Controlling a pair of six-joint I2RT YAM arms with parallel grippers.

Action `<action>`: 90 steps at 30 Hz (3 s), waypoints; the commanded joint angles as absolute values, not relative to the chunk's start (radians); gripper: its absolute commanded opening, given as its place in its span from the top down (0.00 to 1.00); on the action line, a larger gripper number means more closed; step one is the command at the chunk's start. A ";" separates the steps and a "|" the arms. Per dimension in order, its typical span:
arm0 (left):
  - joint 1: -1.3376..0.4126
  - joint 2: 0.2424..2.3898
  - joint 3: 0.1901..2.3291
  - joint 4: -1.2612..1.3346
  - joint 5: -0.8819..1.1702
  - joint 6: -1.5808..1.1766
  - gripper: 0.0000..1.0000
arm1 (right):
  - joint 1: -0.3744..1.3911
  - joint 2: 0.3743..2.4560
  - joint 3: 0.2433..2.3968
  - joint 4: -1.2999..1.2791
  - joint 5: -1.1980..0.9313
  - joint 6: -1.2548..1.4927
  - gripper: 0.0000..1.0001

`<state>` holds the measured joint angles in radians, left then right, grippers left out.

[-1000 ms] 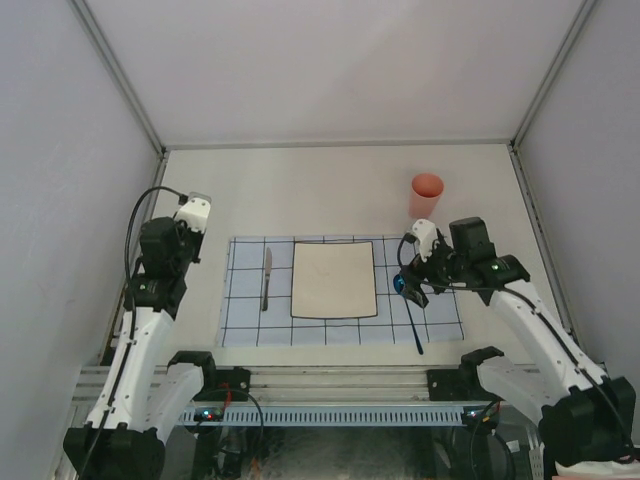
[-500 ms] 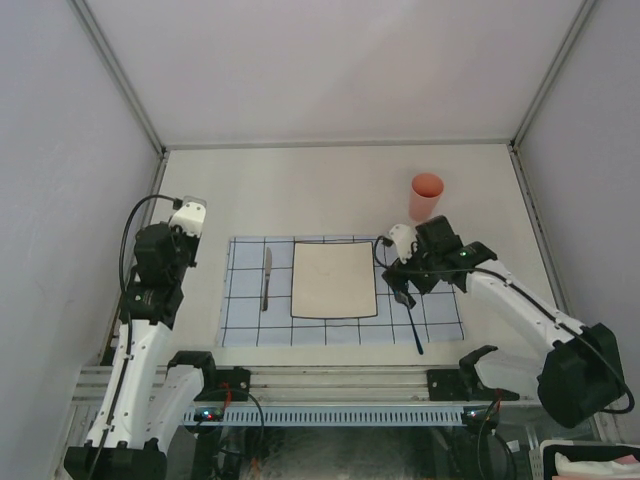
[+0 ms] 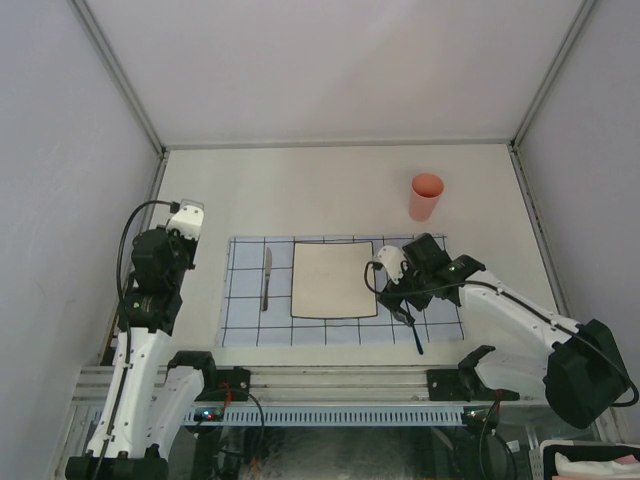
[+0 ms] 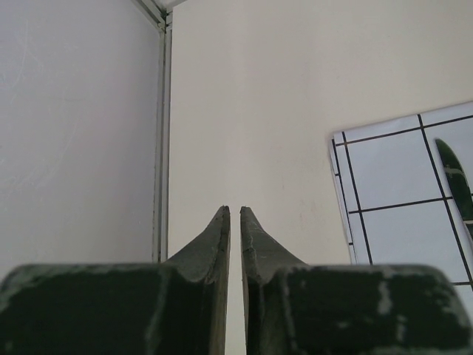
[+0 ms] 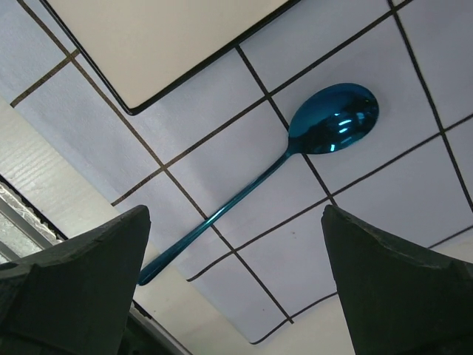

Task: Set the dinner table for one person
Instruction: Place the knife on the napkin, then adjust the spoon with the napkin.

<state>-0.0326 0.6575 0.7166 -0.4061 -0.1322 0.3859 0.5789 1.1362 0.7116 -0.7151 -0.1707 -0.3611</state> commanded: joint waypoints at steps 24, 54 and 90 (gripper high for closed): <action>-0.038 0.616 0.715 -0.394 -0.146 0.449 0.87 | 0.484 1.362 0.717 -0.600 -0.259 -0.376 0.11; -0.038 0.586 0.714 -0.410 -0.152 0.487 0.88 | 0.469 1.498 0.795 -0.653 -0.273 -0.343 0.83; -0.038 0.545 0.722 -0.432 -0.145 0.511 0.89 | 0.535 1.474 0.815 -0.683 -0.212 -0.369 0.58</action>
<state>-0.0326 0.5709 0.7155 -0.4446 -0.1463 0.4843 0.5327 1.4826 0.8143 -0.7082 -0.2184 -0.3599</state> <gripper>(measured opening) 0.116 0.405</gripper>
